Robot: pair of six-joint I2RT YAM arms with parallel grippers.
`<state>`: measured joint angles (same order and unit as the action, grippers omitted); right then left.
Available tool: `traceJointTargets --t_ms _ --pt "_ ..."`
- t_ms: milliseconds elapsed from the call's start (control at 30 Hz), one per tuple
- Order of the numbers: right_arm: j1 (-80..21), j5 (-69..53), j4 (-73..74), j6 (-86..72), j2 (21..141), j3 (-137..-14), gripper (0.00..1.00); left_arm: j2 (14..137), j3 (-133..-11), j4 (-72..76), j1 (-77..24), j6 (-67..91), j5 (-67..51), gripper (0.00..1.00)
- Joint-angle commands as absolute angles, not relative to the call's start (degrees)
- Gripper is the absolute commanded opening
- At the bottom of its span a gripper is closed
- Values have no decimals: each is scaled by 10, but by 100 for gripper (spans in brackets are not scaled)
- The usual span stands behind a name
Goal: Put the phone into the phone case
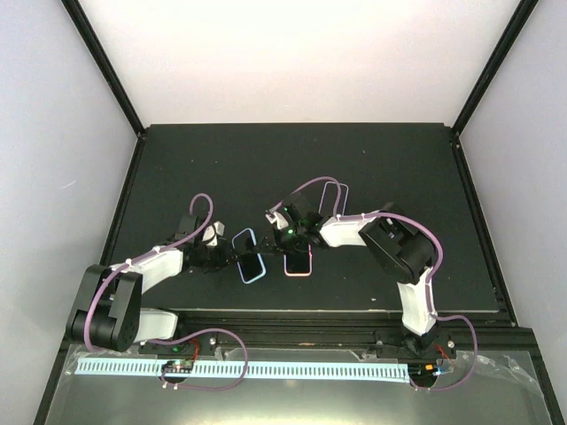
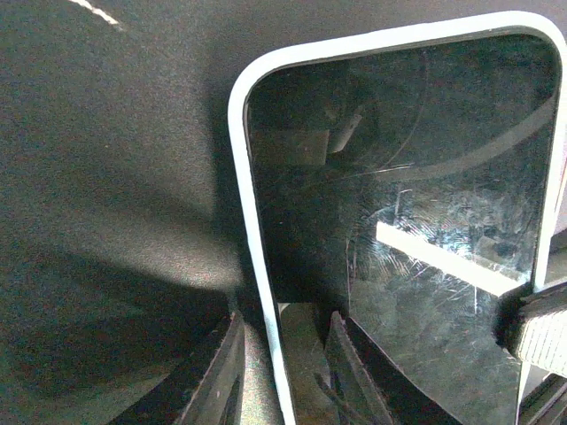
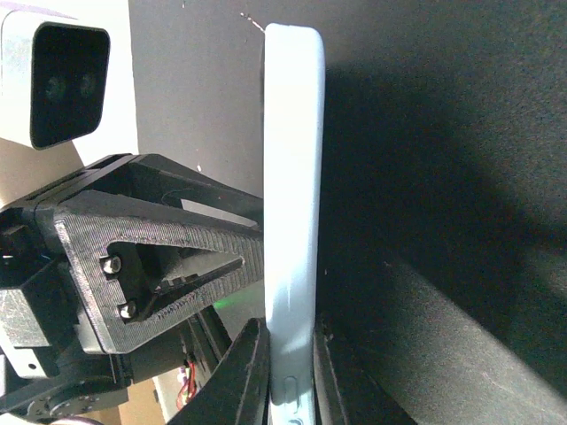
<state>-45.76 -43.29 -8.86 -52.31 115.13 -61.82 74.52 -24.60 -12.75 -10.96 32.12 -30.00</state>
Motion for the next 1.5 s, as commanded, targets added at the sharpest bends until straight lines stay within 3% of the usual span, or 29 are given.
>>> traceJointTargets --t_ms 0,100,233,333,400,667,933,1067,1233,1467 --pt "-476 -419 -68 -507 1146 -633 19 760 -248 -124 -113 322 -309 29" --pt "-475 -416 -65 -508 1146 -637 25 759 -249 -125 -113 324 -309 29" --pt "-476 -405 -57 -502 1143 -638 7 754 -251 -129 -113 327 -311 30" --pt "-472 -404 -63 -500 1134 -632 1 741 -257 -145 -113 324 -318 36" --pt "-466 -406 -87 -510 1119 -615 1 737 -267 -165 -113 320 -320 45" --pt "-436 -440 -178 -539 1035 -549 1 670 -272 -166 -94 317 -404 62" --pt "-422 -494 -328 -625 1010 -504 1 643 -278 -110 -89 346 -514 64" --pt "-420 -510 -414 -687 1006 -479 1 626 -258 -56 -88 396 -546 59" --pt "-420 -518 -452 -714 1001 -466 1 617 -243 -4 -87 453 -573 32" --pt "-414 -517 -431 -704 982 -453 3 590 -258 -18 -87 459 -572 19"
